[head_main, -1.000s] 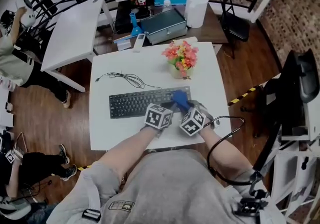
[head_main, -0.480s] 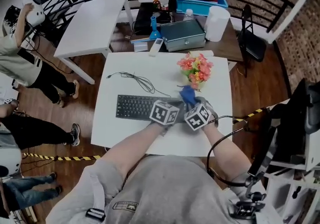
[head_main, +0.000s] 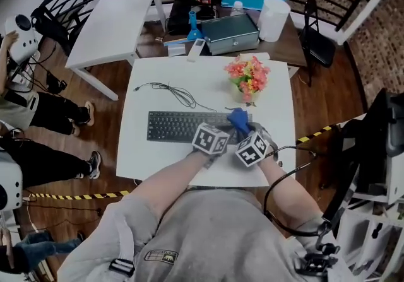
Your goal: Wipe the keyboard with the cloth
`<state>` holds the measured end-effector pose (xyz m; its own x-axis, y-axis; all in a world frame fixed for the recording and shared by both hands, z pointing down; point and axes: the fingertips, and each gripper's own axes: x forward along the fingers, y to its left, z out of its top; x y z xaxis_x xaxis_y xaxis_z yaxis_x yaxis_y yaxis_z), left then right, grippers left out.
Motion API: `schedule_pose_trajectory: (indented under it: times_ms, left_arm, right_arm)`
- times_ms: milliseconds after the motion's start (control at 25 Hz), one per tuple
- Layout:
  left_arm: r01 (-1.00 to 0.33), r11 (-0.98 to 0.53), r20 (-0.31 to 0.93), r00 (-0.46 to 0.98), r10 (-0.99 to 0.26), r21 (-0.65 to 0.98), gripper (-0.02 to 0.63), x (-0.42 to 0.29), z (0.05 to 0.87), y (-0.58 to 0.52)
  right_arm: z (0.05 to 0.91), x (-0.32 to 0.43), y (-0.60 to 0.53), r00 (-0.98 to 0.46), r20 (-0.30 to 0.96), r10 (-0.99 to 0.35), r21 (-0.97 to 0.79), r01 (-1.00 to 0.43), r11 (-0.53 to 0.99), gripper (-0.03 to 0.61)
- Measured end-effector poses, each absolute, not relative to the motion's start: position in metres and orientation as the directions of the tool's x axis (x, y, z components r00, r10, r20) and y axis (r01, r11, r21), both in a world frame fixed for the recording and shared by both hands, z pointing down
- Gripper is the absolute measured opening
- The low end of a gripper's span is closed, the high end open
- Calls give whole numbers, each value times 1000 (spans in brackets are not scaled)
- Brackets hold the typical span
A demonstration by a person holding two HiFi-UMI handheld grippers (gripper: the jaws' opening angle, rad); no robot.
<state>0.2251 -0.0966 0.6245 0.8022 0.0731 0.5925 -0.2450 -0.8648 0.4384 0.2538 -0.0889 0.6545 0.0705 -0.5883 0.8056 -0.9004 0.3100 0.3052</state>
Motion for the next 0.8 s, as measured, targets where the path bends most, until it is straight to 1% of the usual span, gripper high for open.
schedule_pose_trajectory:
  times_ms: [480,680,800]
  left_arm:
    - [-177,-866,601,782,165,468,-6,196,642,-40]
    - [-188,-868,598,788,147,460,-6,189,638,-48]
    - [-215,-867,595,796,111,449,-6,187,635,-65]
  right_arm:
    - [670,215,-24,72,834,-547,284,-906,314,114]
    - [665,216,-37,74,827,-557,299,-898,324,114]
    - [659,218,-58,61,816,-574,311,-885,348,114]
